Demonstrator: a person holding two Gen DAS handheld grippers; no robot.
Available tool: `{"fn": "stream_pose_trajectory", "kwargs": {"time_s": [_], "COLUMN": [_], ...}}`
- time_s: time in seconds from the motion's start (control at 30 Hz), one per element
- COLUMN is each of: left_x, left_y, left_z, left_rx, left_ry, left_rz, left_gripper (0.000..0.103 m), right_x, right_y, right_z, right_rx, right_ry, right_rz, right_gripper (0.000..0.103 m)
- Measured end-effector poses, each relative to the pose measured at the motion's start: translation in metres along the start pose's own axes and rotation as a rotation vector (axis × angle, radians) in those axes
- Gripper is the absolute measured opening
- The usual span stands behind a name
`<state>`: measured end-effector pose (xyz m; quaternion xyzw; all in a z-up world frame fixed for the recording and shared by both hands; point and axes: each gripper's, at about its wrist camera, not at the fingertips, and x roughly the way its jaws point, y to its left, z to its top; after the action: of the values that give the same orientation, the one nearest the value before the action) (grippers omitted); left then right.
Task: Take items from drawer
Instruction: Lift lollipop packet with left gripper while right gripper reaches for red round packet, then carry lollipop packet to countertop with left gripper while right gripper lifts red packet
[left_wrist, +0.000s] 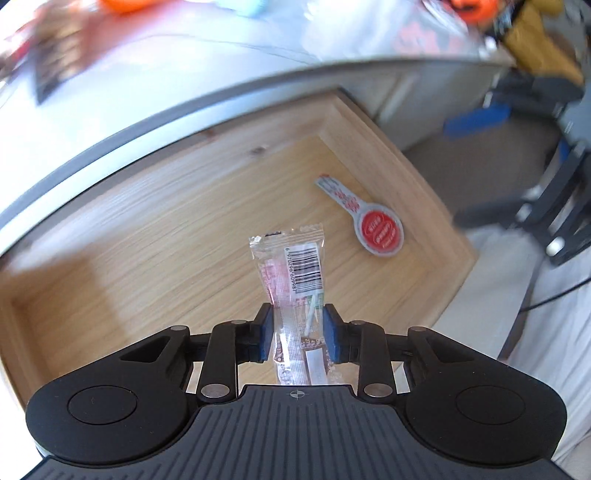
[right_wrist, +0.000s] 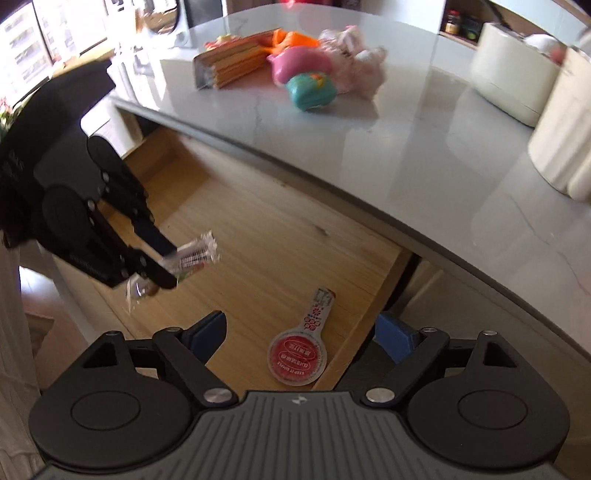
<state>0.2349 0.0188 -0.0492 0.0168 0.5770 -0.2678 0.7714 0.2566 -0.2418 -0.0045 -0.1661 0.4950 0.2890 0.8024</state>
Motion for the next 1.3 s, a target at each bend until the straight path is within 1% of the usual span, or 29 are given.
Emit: {"fn": "stream_pose_trajectory", "kwargs": {"time_s": [0.03,0.07,0.13,0.23,0.3,0.4,0.47,0.57,0.63,0.67,0.73,0.77,0.83,0.87,0.9,0.93,0.97,1.07,1.13,1.2,1.3], "left_x": [-0.003,-0.005,-0.018,-0.023,-0.023,-0.028,-0.027,-0.026,-0.025,-0.025,-0.022,-0.021,-0.019,-0.018,-0.018,-0.017,-0.017,-0.016,-0.014,-0.013,-0.014], "left_y": [0.008,0.0,0.003,0.011,0.014,0.021,0.024,0.031,0.034,0.037,0.038,0.038,0.038,0.038,0.038,0.039,0.039,0.041,0.042,0.042,0.034], "left_z": [-0.003,0.004,0.005,0.0,-0.004,-0.01,-0.012,-0.017,-0.019,-0.021,-0.021,-0.021,-0.021,-0.022,-0.023,-0.024,-0.025,-0.029,-0.031,-0.031,-0.029], "left_rx": [-0.029,-0.053,-0.055,-0.079,-0.096,-0.126,-0.138,-0.156,-0.168,-0.174,-0.18,-0.181,-0.18,-0.179,-0.178,-0.181,-0.185,-0.19,-0.19,-0.185,-0.146], "left_ry": [-0.016,-0.03,-0.063,-0.109,-0.118,-0.114,-0.112,-0.106,-0.099,-0.096,-0.089,-0.087,-0.083,-0.083,-0.082,-0.081,-0.081,-0.079,-0.069,-0.054,-0.051], "left_rz": [-0.016,-0.023,-0.033,-0.07,-0.059,-0.059,-0.059,-0.057,-0.05,-0.045,-0.037,-0.034,-0.027,-0.022,-0.018,-0.012,-0.008,0.002,0.009,0.009,-0.009], "left_gripper": [0.032,0.032,0.032,0.032,0.032,0.032,0.032,0.032,0.032,0.032,0.032,0.032,0.032,0.032,0.032,0.032,0.032,0.032,0.032,0.032,0.032], "right_x": [0.007,0.02,0.041,0.077,0.097,0.116,0.125,0.129,0.132,0.133,0.136,0.138,0.144,0.144,0.143,0.141,0.139,0.117,0.103,0.09,0.069], "right_y": [0.003,0.006,0.012,0.02,0.019,0.015,0.015,0.023,0.028,0.03,0.037,0.041,0.044,0.045,0.045,0.045,0.047,0.056,0.059,0.062,0.064], "right_z": [0.004,0.01,0.017,0.02,0.019,0.017,0.016,0.014,0.013,0.012,0.01,0.009,0.007,0.009,0.011,0.014,0.016,0.025,0.029,0.032,0.035], "right_rx": [-0.013,-0.028,-0.069,-0.17,-0.181,-0.182,-0.207,-0.229,-0.257,-0.271,-0.33,-0.358,-0.376,-0.371,-0.354,-0.336,-0.322,-0.314,-0.299,-0.318,-0.345], "right_ry": [0.03,0.079,0.145,0.243,0.293,0.357,0.387,0.4,0.407,0.408,0.409,0.415,0.453,0.458,0.464,0.462,0.45,0.356,0.315,0.282,0.271], "right_rz": [0.021,0.053,0.065,0.036,0.022,-0.002,-0.013,0.002,-0.002,-0.008,-0.039,-0.047,-0.049,-0.034,-0.014,0.003,0.018,0.081,0.094,0.06,-0.016], "right_gripper": [0.08,0.07,0.064,0.064,0.065,0.066,0.071,0.085,0.09,0.092,0.092,0.086,0.076,0.074,0.067,0.058,0.058,0.058,0.058,0.058,0.058]}}
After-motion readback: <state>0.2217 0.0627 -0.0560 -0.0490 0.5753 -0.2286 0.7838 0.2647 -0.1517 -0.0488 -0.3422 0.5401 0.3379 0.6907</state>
